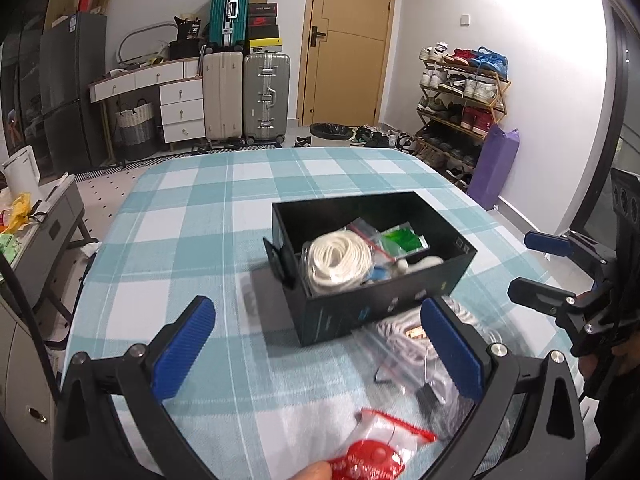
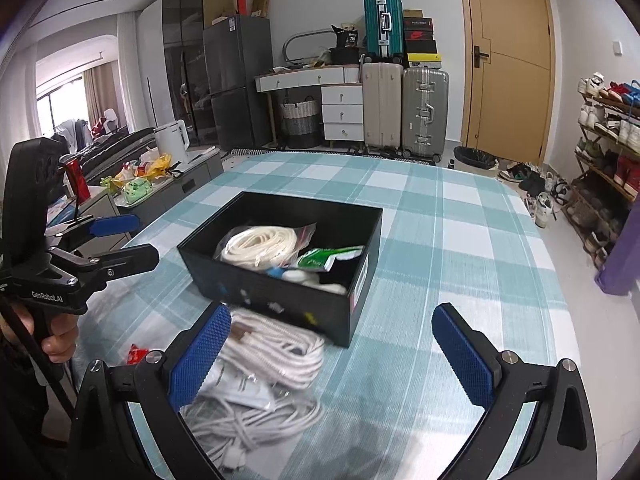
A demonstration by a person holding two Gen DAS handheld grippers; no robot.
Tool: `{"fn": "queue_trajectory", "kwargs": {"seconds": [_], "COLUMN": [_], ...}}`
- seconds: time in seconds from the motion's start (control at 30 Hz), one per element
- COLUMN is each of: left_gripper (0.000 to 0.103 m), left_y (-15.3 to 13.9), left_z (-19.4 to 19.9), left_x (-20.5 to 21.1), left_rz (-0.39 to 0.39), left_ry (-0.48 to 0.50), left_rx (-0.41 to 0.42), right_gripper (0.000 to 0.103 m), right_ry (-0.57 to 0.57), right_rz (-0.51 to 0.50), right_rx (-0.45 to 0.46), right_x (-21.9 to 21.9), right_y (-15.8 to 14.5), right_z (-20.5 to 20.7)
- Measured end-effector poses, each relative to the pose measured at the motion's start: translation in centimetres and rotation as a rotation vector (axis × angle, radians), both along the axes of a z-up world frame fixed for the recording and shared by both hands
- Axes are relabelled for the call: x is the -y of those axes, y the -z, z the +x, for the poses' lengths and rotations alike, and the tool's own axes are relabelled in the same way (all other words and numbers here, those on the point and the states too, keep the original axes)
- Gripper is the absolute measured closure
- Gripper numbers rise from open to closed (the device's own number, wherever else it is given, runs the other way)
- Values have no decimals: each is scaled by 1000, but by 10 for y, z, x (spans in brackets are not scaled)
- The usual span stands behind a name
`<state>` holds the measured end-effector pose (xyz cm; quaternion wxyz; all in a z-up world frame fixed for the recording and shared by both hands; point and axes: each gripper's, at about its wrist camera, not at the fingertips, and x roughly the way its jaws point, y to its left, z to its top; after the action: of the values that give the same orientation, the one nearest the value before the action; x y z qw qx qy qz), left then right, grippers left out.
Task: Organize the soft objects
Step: 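Drop both items into the black box and withdraw both tools, then grasp the red balloon packet with left tool while right tool grasps the loose white cables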
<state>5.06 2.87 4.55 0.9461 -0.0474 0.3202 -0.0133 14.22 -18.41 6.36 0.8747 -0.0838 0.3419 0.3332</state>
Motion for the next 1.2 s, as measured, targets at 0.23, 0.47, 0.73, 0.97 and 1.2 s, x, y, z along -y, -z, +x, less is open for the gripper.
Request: {"fn": "queue_trajectory", "kwargs": {"seconds": [0.23,0.47,0.73,0.97,1.2], "left_gripper": [0,0,0,0,0], "left_y": [9,18,28,37,43], "left_z": [-16,-27,-35,-37,-36], "left_x": [7,14,16,15,12], "left_rz": [21,37,45,27,7], "left_ry": [18,34,44,59,61], "left_rx": [-7,-10,-10,-43,-68], "right_gripper": [1,1,1,1,1], "right_ry": [10,18,30,19,-32], "right_rz": [-8,-14,-18,-17,-42], "right_rx": [-19,-54,-96,-131,-155], "right_x": [3,6,6,-1,-20], "right_y": [5,15,24,34,44], "right_z": [-23,-42,-53,-62,-70]}}
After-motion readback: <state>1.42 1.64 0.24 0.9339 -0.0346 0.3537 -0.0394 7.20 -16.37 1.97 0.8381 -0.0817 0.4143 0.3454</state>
